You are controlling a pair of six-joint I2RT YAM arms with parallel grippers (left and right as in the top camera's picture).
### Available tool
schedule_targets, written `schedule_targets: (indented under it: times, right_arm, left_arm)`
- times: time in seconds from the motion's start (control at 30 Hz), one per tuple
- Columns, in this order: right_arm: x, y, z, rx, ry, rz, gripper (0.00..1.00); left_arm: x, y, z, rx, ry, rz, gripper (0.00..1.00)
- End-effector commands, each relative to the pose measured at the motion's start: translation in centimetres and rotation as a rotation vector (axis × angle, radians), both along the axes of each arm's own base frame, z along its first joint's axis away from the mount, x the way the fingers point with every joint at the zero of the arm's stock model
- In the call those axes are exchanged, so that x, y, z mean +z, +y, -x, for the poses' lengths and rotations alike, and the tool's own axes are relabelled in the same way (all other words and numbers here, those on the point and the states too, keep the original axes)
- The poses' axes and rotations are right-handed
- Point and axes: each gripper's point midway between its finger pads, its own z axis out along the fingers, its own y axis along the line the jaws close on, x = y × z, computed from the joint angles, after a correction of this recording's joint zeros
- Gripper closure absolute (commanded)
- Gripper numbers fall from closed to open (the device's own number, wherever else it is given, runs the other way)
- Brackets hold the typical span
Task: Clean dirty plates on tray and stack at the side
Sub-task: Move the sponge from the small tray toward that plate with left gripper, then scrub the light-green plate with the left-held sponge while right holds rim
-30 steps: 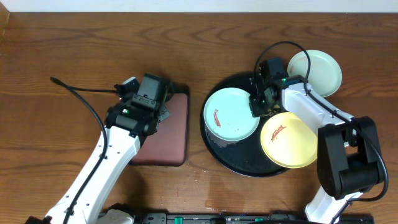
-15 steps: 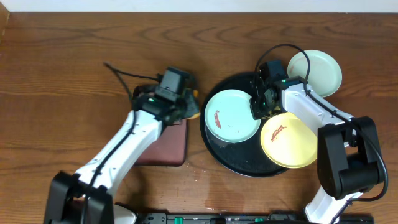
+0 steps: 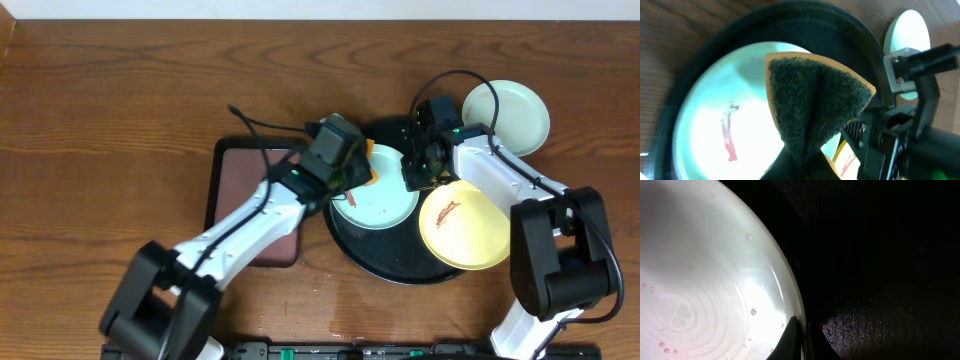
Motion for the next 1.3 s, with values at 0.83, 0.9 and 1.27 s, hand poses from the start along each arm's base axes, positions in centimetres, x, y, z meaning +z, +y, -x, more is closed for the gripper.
schedule_targets:
  times: [0.83, 0.9, 1.27]
  right_arm:
    - [-0.7, -0.5, 0.3, 0.012, 0.008, 0.036, 0.99]
    - [-0.7, -0.5, 0.3, 0.012, 0.008, 0.036, 0.99]
    - [-0.7, -0.5, 0.3, 0.012, 0.004, 0.034, 0.99]
  left_arm:
    - [-10.7, 6.3, 1.0, 0.252, 0.109, -0.445, 0.93]
    - [-9.7, 6.9, 0.9, 0.267, 0.095, -0.473, 0.93]
    - [-4.9, 3.8, 0.0, 0.236, 0.037, -0.273, 0.92]
